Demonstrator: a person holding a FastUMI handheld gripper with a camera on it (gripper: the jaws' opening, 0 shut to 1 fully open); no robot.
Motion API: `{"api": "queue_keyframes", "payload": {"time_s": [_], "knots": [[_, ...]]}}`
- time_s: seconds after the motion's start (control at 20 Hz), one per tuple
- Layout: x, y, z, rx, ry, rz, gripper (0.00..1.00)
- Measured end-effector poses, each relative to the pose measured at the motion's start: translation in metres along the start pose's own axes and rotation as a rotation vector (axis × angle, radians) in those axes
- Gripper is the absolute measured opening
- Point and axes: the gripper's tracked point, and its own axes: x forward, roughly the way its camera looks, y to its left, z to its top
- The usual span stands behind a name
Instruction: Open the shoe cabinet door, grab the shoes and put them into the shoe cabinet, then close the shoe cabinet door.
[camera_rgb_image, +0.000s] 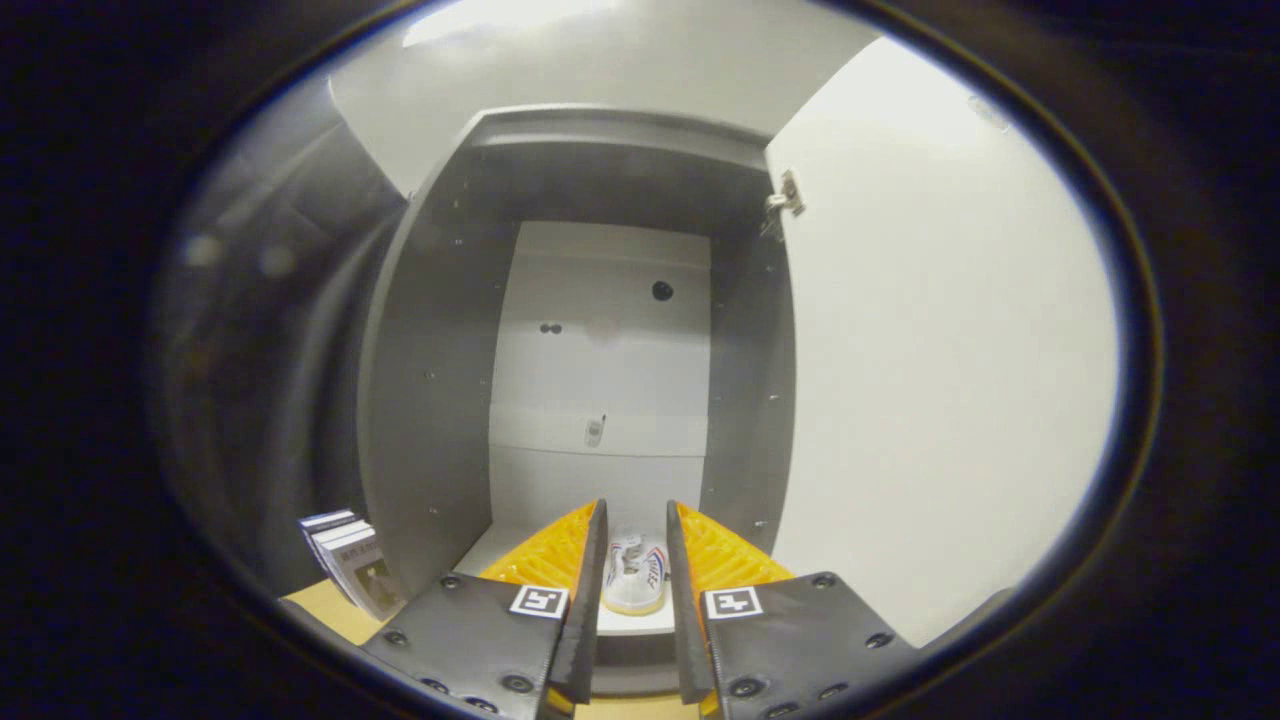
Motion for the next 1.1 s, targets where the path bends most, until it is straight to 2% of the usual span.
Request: {"api": "queue_keyframes", "payload": {"time_s": [0.35,0.8,1.1], "knots": [[-0.090,-0.048,0.038,0.015,-0.071,-0.086,0.35],[-0.214,-0.151,0.076,-0.014,-0.177,-0.309,0.35],[-0.260,-0.214,0.084,-0.034,-0.189,-0.450,0.35]]}}
